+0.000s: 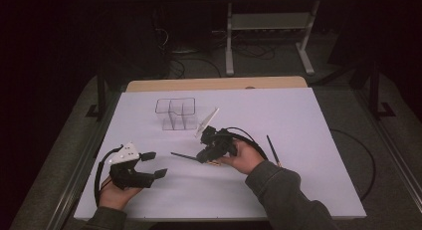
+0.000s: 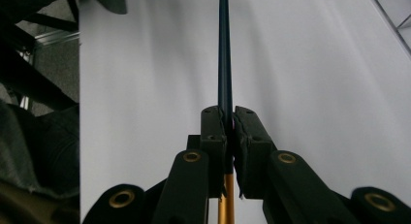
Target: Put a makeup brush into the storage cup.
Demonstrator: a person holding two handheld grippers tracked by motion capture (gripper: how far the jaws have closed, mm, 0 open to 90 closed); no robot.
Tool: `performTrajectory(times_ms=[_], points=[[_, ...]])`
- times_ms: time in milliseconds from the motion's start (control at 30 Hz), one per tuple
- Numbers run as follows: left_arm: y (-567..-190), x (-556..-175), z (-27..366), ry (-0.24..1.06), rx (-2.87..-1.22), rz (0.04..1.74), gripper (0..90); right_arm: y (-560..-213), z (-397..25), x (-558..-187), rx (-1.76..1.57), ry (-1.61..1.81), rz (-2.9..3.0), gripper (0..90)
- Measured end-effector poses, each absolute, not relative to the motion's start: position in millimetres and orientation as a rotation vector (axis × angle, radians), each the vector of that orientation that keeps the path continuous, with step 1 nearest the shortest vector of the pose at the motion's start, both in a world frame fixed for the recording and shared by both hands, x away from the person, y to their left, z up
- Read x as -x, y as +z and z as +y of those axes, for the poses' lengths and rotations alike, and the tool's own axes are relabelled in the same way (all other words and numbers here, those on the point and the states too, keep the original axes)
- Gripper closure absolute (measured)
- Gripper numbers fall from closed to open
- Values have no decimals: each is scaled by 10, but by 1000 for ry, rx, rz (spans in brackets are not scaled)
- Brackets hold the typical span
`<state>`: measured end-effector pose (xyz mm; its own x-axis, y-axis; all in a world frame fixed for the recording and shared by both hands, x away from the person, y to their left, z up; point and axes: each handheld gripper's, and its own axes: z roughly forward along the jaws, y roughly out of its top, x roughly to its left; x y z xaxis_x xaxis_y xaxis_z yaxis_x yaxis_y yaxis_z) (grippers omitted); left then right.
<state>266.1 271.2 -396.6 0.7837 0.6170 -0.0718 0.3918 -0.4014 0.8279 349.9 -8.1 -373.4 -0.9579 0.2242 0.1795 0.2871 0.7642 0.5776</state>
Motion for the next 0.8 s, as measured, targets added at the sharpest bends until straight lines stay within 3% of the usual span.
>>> performTrajectory(times_ms=[800], points=[[-3546, -2773, 2353, 171, -2154, 483, 396, -3450, -422, -3219, 252, -996, -2870, 825]])
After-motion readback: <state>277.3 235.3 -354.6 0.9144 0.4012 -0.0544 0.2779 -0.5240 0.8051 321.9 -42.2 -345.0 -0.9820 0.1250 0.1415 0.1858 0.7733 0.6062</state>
